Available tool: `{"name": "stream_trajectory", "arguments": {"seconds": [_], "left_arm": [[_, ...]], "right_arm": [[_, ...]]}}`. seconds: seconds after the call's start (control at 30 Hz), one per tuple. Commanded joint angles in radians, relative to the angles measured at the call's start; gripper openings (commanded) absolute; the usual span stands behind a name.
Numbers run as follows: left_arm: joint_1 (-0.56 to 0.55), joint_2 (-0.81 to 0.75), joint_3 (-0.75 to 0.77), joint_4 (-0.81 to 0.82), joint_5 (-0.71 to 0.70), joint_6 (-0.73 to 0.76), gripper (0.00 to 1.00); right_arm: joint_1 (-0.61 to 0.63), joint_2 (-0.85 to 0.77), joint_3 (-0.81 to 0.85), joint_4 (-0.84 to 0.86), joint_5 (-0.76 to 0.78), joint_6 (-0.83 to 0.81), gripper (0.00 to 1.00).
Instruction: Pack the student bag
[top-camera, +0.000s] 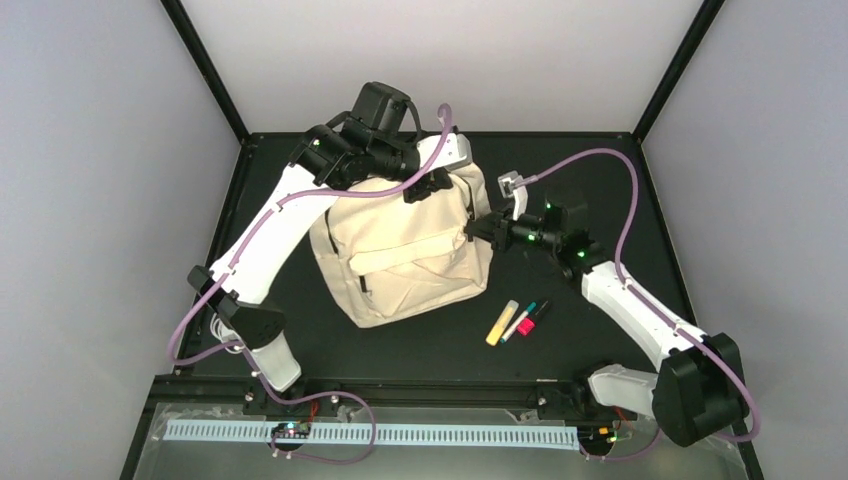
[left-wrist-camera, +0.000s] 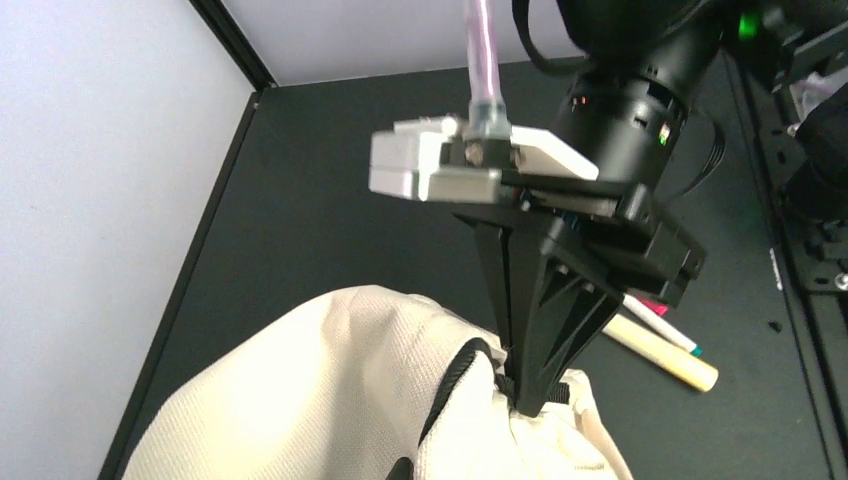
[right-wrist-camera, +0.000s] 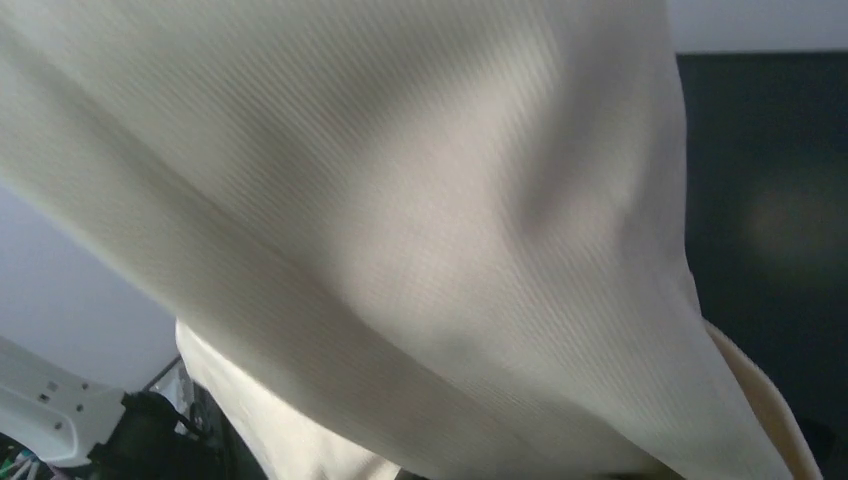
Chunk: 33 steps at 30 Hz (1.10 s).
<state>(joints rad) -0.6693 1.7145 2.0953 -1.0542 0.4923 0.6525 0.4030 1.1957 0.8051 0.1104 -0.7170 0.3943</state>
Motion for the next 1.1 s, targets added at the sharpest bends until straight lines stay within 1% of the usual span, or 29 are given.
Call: {"name": "stream_trajectory", "arguments": {"seconds": [0.0, 0.17, 0.4, 0.5, 0.63, 0.73, 0.87, 0.97, 1.03, 1.07], "left_arm": [[0.006, -0.084, 0.091, 0.116, 0.077, -0.075, 0.02], [0.032, -0.104, 0.146, 0.064, 0.045, -0.028, 0.02], [0.109, -0.125, 0.159, 0.078, 0.035, -0.048, 0.01], [0.116, -0.137, 0.137, 0.074, 0.045, -0.061, 0.02], [0.114, -0.177, 0.046, 0.122, 0.058, -0.117, 0.01], [0.113, -0.188, -0.006, 0.144, 0.025, -0.145, 0.01], [0.112, -0.191, -0.013, 0.141, -0.011, -0.142, 0.01], [0.099, -0.196, -0.012, 0.120, 0.007, -0.131, 0.02], [0.090, -0.197, -0.015, 0.108, 0.005, -0.123, 0.02], [0.087, -0.196, -0.020, 0.105, 0.001, -0.119, 0.02]], "right_arm": [[-0.013, -0.006, -0.077, -0.104, 0.025, -0.048, 0.01], [-0.025, -0.018, -0.124, -0.118, 0.049, -0.063, 0.01], [-0.036, -0.014, -0.162, -0.161, 0.077, -0.100, 0.01], [-0.038, -0.013, -0.173, -0.153, 0.062, -0.095, 0.01], [-0.044, -0.012, -0.139, -0.168, 0.028, -0.097, 0.02], [-0.043, -0.060, -0.056, -0.214, 0.018, -0.124, 0.19], [-0.041, -0.170, 0.043, -0.228, 0.054, -0.144, 0.50], [-0.019, -0.216, 0.079, -0.179, 0.127, -0.147, 0.60], [0.022, -0.211, 0.103, -0.109, 0.189, -0.169, 0.66], [0.043, -0.197, 0.113, -0.087, 0.227, -0.184, 0.72]]}}
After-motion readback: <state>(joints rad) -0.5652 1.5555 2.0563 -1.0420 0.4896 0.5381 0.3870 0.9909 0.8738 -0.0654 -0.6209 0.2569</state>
